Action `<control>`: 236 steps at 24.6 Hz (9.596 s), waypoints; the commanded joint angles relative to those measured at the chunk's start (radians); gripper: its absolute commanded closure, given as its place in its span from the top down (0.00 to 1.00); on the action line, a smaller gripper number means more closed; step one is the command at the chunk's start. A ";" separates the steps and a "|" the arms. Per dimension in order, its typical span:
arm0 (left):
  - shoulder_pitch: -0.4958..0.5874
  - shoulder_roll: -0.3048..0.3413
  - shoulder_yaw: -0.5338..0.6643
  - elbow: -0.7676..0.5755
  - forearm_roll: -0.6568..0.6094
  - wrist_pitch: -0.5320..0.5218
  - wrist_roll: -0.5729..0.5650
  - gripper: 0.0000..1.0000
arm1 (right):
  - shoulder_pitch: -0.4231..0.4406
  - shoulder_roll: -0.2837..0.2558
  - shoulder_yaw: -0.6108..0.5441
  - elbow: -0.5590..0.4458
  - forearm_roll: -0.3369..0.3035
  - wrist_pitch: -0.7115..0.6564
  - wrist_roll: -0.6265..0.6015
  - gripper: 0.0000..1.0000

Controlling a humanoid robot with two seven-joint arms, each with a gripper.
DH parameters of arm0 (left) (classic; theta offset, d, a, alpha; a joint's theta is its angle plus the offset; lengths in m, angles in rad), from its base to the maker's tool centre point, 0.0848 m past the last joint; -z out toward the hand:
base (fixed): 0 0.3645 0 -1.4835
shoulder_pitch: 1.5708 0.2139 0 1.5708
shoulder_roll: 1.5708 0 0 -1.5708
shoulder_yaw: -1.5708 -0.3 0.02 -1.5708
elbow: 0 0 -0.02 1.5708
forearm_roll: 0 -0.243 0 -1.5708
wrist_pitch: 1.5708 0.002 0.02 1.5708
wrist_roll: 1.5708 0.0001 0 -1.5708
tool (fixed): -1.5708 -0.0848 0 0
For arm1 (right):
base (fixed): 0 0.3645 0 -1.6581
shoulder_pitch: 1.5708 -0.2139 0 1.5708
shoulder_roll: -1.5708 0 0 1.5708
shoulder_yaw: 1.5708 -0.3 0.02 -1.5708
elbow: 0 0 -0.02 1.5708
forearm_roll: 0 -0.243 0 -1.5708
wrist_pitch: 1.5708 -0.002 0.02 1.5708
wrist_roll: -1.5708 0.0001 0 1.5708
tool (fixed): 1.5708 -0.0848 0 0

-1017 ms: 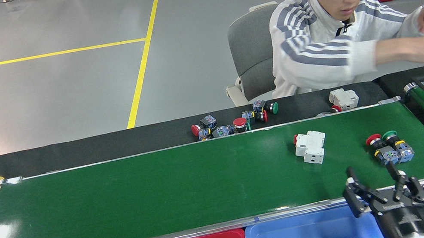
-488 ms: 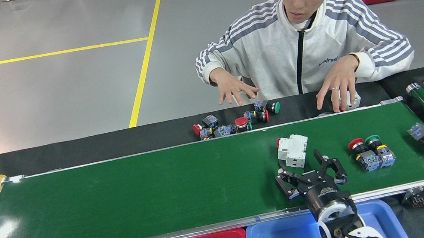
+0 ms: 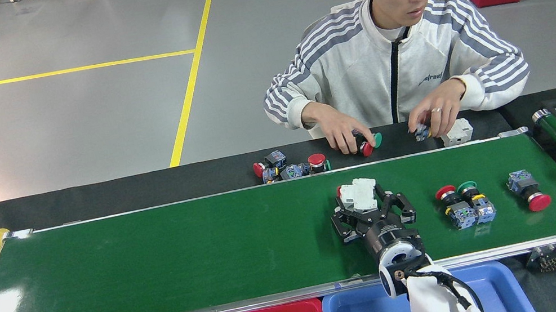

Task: Pick switch part from conveyor to tray

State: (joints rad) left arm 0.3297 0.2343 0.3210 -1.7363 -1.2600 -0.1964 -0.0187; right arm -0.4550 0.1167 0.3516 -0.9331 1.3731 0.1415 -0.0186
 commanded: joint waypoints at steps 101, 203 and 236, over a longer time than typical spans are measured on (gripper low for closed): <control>-0.026 -0.016 -0.132 -0.039 -0.006 -0.009 0.009 1.00 | 0.734 -0.008 -0.436 -0.760 0.043 -0.215 -0.143 1.00; -0.391 -0.179 -0.164 0.279 -0.328 -0.064 -0.021 1.00 | 0.406 -0.006 -0.200 -0.501 0.129 0.056 -0.020 0.96; -0.753 -0.147 -0.195 0.755 -0.329 0.184 -0.069 1.00 | 0.176 0.008 -0.089 -0.251 0.115 0.102 -0.034 0.19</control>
State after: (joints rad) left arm -0.3966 0.0746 0.1264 -0.9892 -1.5857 -0.0422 -0.0958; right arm -0.2600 0.1286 0.2572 -1.1606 1.4891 0.2545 -0.0345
